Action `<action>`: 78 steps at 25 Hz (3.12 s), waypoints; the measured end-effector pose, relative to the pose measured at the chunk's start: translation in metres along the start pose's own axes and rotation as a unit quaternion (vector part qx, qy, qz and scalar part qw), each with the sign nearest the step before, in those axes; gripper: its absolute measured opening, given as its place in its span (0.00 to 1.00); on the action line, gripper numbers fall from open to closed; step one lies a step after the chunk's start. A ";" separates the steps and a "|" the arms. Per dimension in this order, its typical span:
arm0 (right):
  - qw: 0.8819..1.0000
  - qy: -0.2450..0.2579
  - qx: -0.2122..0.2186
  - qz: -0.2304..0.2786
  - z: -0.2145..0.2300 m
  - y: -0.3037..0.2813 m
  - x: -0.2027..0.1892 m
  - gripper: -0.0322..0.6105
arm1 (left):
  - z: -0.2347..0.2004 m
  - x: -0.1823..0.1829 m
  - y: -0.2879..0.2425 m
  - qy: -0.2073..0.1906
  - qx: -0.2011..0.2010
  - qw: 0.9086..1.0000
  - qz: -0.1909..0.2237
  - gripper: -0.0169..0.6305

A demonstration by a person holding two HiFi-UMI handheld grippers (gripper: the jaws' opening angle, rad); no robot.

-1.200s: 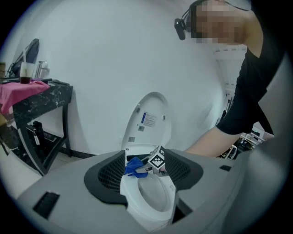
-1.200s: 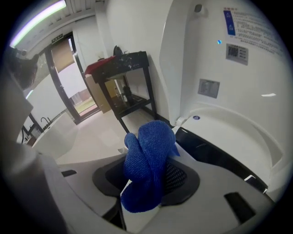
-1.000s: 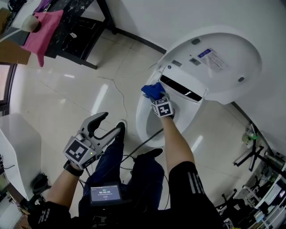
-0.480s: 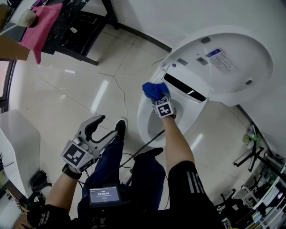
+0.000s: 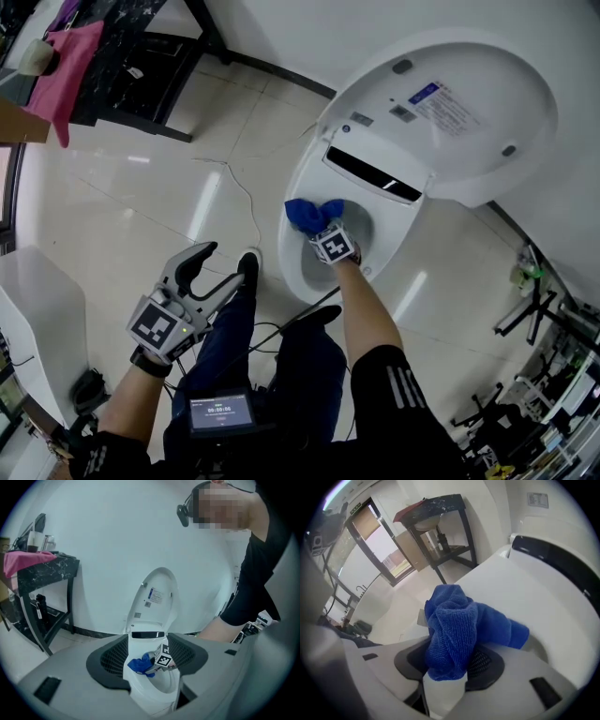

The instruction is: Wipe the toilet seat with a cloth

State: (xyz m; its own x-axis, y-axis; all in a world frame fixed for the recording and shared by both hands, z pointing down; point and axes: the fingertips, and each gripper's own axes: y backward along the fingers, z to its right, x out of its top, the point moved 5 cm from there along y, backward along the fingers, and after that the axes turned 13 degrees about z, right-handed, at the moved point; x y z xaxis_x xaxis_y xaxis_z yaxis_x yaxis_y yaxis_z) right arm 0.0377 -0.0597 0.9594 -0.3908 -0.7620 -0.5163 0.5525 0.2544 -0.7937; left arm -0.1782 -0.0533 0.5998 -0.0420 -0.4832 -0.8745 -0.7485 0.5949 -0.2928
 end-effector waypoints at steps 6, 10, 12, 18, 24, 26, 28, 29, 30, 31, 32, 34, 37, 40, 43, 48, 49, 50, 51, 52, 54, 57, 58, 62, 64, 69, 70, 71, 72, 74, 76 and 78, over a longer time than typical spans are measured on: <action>0.999 -0.004 0.025 -0.028 -0.014 0.004 -0.030 0.37 | 0.003 0.003 0.000 -0.005 0.001 1.000 0.003 0.43; 1.000 -0.012 0.012 -0.015 -0.006 0.013 -0.020 0.37 | 0.004 0.007 0.000 -0.003 0.004 1.000 0.010 0.43; 1.000 -0.026 0.005 -0.008 -0.001 0.020 -0.016 0.37 | 0.008 0.010 0.000 -0.004 0.002 1.000 0.015 0.42; 0.999 -0.029 -0.029 0.029 0.015 0.059 0.003 0.37 | 0.023 0.027 -0.002 -0.011 -0.011 0.999 0.029 0.42; 0.989 -0.050 -0.058 0.129 0.021 0.110 0.042 0.37 | 0.037 0.044 -0.009 -0.016 -0.020 0.999 0.044 0.43; 0.984 -0.050 -0.065 0.155 0.020 0.128 0.057 0.37 | 0.039 0.050 -0.011 -0.018 -0.020 0.998 0.050 0.43; 0.981 -0.042 -0.072 0.174 0.019 0.147 0.069 0.37 | 0.037 0.051 -0.011 -0.024 -0.016 0.998 0.056 0.43; 0.980 -0.038 -0.075 0.183 0.018 0.156 0.075 0.37 | 0.038 0.053 -0.011 -0.027 -0.018 0.998 0.060 0.42; 0.978 -0.035 -0.078 0.192 0.015 0.166 0.081 0.37 | 0.041 0.056 -0.011 -0.027 -0.023 0.997 0.066 0.43; 0.976 -0.033 -0.079 0.202 0.013 0.177 0.087 0.37 | 0.043 0.058 -0.011 -0.026 -0.028 0.997 0.074 0.43; 0.973 -0.031 -0.082 0.214 0.010 0.187 0.094 0.37 | 0.045 0.062 -0.011 -0.025 -0.032 0.996 0.080 0.43; 0.967 -0.029 -0.087 0.238 0.005 0.210 0.108 0.37 | 0.055 0.075 -0.014 -0.025 -0.039 0.996 0.079 0.43; 0.957 -0.024 -0.097 0.271 -0.004 0.248 0.125 0.37 | 0.068 0.091 -0.018 -0.035 -0.048 0.995 0.078 0.43; 0.947 -0.022 -0.106 0.303 -0.016 0.288 0.140 0.37 | 0.076 0.101 -0.017 -0.053 -0.063 0.993 0.089 0.43; 0.934 -0.016 -0.120 0.335 -0.029 0.330 0.153 0.37 | 0.087 0.115 -0.018 -0.070 -0.072 0.990 0.101 0.42; 0.907 -0.001 -0.145 0.396 -0.055 0.412 0.169 0.37 | 0.129 0.154 -0.021 -0.102 -0.110 0.982 0.117 0.43; 0.901 0.000 -0.150 0.407 -0.061 0.429 0.170 0.37 | 0.136 0.160 -0.019 -0.111 -0.117 0.980 0.120 0.43; 0.896 0.000 -0.155 0.417 -0.067 0.446 0.172 0.37 | 0.143 0.167 -0.018 -0.118 -0.125 0.977 0.123 0.43; 0.891 0.001 -0.160 0.426 -0.074 0.462 0.173 0.37 | 0.150 0.175 -0.016 -0.125 -0.131 0.975 0.125 0.43; 0.885 0.001 -0.163 0.435 -0.080 0.477 0.174 0.37 | 0.157 0.182 -0.014 -0.130 -0.136 0.974 0.128 0.43; 0.875 0.001 -0.171 0.454 -0.092 0.510 0.176 0.37 | 0.173 0.199 -0.010 -0.135 -0.142 0.971 0.134 0.42; 0.856 0.004 -0.190 0.481 -0.108 0.562 0.173 0.37 | 0.193 0.215 -0.008 -0.147 -0.155 0.966 0.146 0.43; 0.850 0.008 -0.198 0.488 -0.114 0.579 0.172 0.37 | 0.198 0.219 -0.008 -0.150 -0.158 0.964 0.151 0.43; 0.826 0.017 -0.218 0.519 -0.140 0.630 0.166 0.37 | 0.216 0.229 0.000 -0.155 -0.167 0.961 0.158 0.43; 0.818 0.017 -0.222 0.530 -0.152 0.645 0.163 0.36 | 0.222 0.232 0.003 -0.157 -0.173 0.959 0.159 0.43; 0.805 0.033 -0.222 0.549 -0.180 0.669 0.157 0.36 | 0.240 0.239 0.013 -0.167 -0.186 0.954 0.167 0.43; 0.805 0.035 -0.224 0.548 -0.184 0.672 0.157 0.36 | 0.243 0.240 0.015 -0.165 -0.185 0.954 0.172 0.43; 0.805 0.035 -0.225 0.548 -0.188 0.675 0.156 0.36 | 0.245 0.240 0.017 -0.161 -0.182 0.954 0.177 0.43; 0.804 0.035 -0.225 0.550 -0.190 0.677 0.156 0.36 | 0.247 0.240 0.018 -0.157 -0.180 0.954 0.181 0.43; 0.799 0.030 -0.222 0.557 -0.194 0.680 0.156 0.36 | 0.250 0.239 0.021 -0.153 -0.178 0.954 0.184 0.43; 0.796 0.022 -0.219 0.564 -0.197 0.683 0.154 0.35 | 0.252 0.238 0.023 -0.154 -0.179 0.954 0.184 0.42; 0.795 0.020 -0.221 0.564 -0.199 0.684 0.152 0.35 | 0.253 0.239 0.026 -0.152 -0.177 0.954 0.186 0.43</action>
State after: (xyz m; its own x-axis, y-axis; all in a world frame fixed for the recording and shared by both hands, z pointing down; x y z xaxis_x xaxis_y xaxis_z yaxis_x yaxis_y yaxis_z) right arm 0.2101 0.1173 0.2740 0.1417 0.1169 -0.9830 0.2586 0.9541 0.1507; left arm -0.0402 0.0090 0.2855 -0.1944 -0.0404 -0.9801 -0.8987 0.4078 0.1615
